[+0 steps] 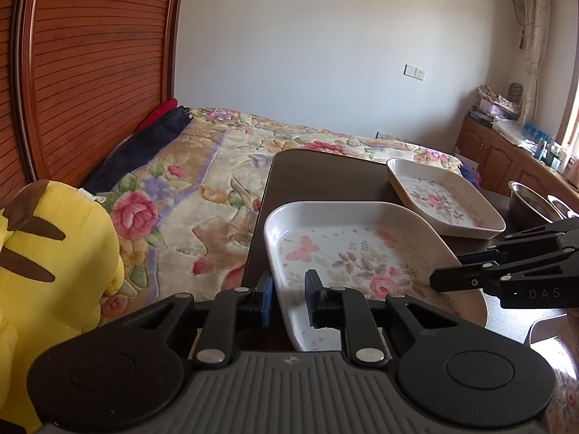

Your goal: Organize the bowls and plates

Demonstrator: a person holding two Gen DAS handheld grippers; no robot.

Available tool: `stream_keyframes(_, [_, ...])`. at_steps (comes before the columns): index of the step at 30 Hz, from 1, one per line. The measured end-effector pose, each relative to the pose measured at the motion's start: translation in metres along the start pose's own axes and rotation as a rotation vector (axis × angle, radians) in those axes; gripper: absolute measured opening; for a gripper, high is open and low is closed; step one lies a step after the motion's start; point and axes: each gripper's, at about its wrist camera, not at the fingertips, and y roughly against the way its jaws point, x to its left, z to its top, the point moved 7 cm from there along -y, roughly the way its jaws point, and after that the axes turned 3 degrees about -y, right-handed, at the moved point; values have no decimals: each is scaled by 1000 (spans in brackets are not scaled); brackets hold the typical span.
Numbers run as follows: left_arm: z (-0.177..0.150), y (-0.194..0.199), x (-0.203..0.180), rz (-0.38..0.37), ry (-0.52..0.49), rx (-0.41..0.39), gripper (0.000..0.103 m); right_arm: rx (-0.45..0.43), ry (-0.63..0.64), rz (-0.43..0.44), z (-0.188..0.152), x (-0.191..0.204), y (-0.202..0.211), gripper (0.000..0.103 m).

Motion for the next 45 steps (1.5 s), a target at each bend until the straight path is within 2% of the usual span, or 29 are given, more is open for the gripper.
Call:
stream_keyframes(8, [0, 7, -1, 16, -2, -16, 9, -21, -13, -2, -1, -4, 7, 14])
stream_keyframes(22, [9, 30, -19, 26, -23, -55, 8, -85, -29, -2, 0, -10, 33, 13])
stream_keyframes(45, [16, 61, -87, -27, -100, -73, 8, -162, -71, -55, -25, -37, 97, 13])
